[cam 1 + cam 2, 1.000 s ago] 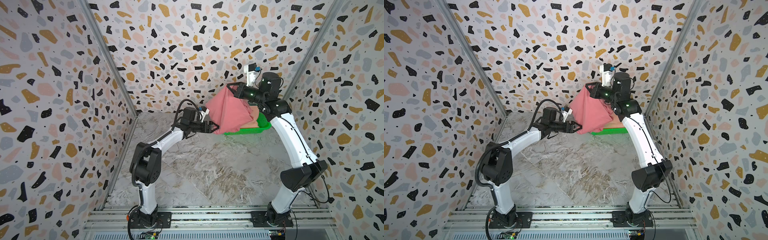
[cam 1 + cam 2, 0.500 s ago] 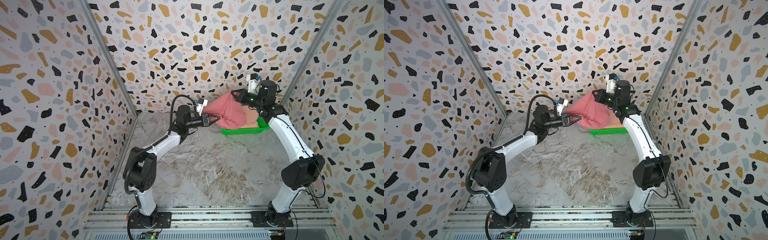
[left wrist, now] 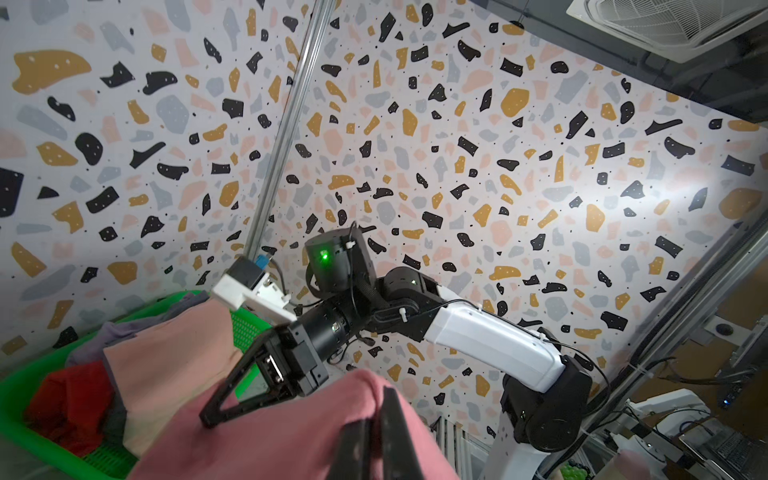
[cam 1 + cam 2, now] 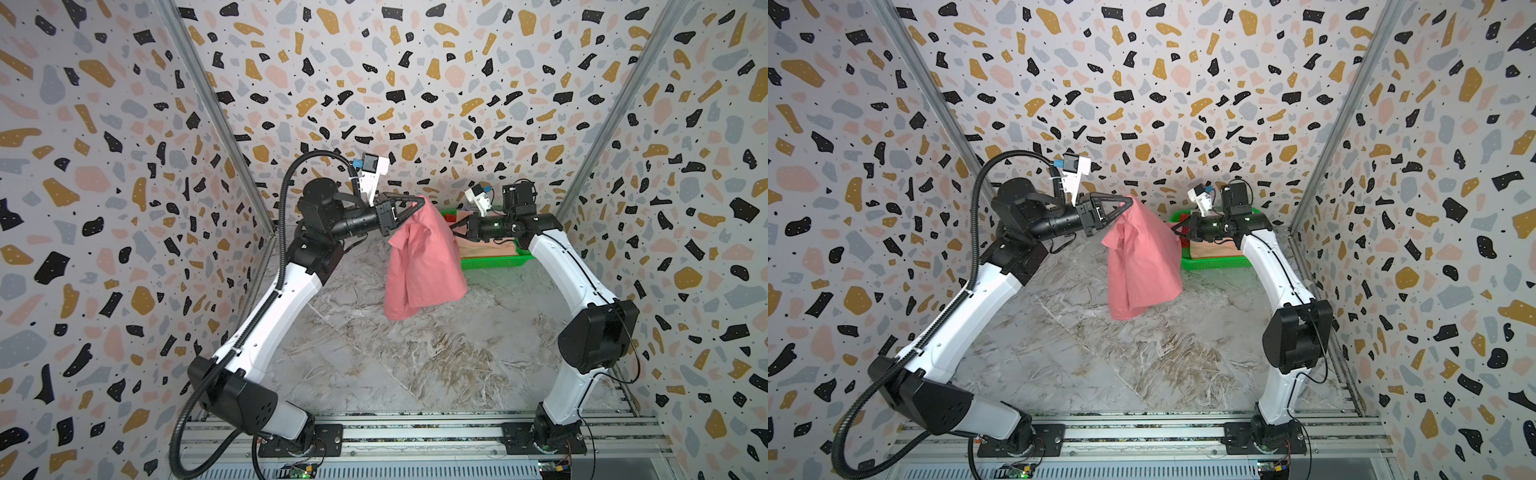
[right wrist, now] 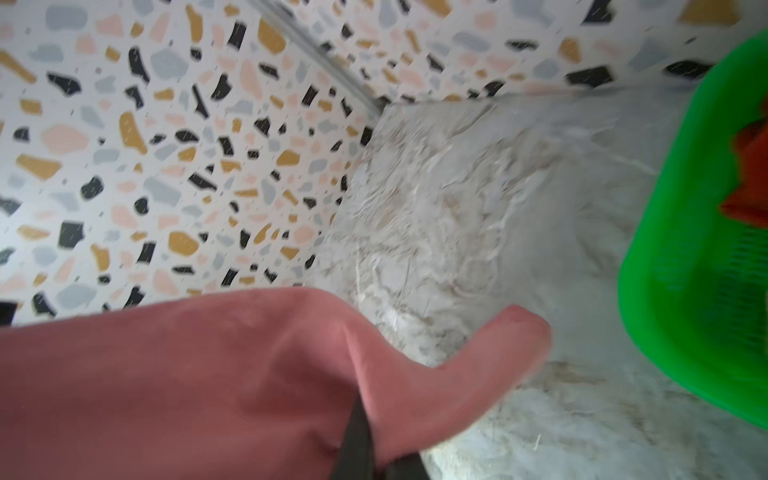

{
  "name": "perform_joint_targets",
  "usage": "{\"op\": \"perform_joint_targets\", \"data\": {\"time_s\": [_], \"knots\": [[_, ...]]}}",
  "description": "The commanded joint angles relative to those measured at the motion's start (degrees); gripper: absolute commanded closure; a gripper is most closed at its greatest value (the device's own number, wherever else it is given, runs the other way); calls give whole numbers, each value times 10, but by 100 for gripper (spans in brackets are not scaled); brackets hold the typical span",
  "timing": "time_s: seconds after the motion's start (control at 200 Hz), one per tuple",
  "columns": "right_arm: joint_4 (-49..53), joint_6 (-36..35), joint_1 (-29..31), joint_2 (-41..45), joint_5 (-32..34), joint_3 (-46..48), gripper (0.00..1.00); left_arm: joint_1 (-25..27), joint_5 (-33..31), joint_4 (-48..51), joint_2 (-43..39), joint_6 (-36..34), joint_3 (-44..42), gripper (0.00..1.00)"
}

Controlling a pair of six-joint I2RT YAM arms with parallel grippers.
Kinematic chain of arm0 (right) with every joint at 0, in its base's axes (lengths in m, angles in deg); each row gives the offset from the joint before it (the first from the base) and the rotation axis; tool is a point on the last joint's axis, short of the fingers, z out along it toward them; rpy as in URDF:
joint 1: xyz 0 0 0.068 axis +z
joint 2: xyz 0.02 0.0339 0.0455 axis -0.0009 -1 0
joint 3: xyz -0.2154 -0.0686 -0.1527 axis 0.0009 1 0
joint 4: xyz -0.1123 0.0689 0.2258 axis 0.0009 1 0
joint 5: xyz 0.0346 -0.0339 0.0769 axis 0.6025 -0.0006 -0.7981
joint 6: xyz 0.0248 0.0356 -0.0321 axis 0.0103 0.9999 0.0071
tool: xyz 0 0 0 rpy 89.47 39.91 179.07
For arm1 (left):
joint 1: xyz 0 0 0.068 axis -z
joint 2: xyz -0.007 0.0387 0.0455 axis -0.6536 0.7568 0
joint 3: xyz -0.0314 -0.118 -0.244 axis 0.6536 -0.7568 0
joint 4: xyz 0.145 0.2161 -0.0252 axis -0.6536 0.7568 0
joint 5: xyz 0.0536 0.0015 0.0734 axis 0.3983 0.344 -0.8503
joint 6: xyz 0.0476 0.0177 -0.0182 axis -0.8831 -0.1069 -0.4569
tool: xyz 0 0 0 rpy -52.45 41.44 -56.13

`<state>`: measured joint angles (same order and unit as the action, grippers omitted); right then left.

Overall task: Fold and stack the t-shirts
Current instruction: 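Lower the t-shirt onto the table with the left gripper while the right gripper releases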

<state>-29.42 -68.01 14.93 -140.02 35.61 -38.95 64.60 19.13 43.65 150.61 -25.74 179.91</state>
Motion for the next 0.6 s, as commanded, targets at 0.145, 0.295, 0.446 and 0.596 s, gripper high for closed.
{"op": "perform_joint_targets", "data": {"time_s": [0.145, 0.295, 0.446, 0.596], "knots": [[30, -46, 18, -11, -67, 51, 88, -23, -164, 33, 25, -13, 47, 100], [-11, -34, 19, -71, -25, 64, 67, -65, -228, 13, 126, 116, 46, 100], [-8, -33, 25, -103, 97, 71, 53, -92, -262, 29, 239, 187, 60, 100], [-84, -19, 39, -49, 144, 156, 49, -101, -292, 40, 314, 196, 74, 100]]}}
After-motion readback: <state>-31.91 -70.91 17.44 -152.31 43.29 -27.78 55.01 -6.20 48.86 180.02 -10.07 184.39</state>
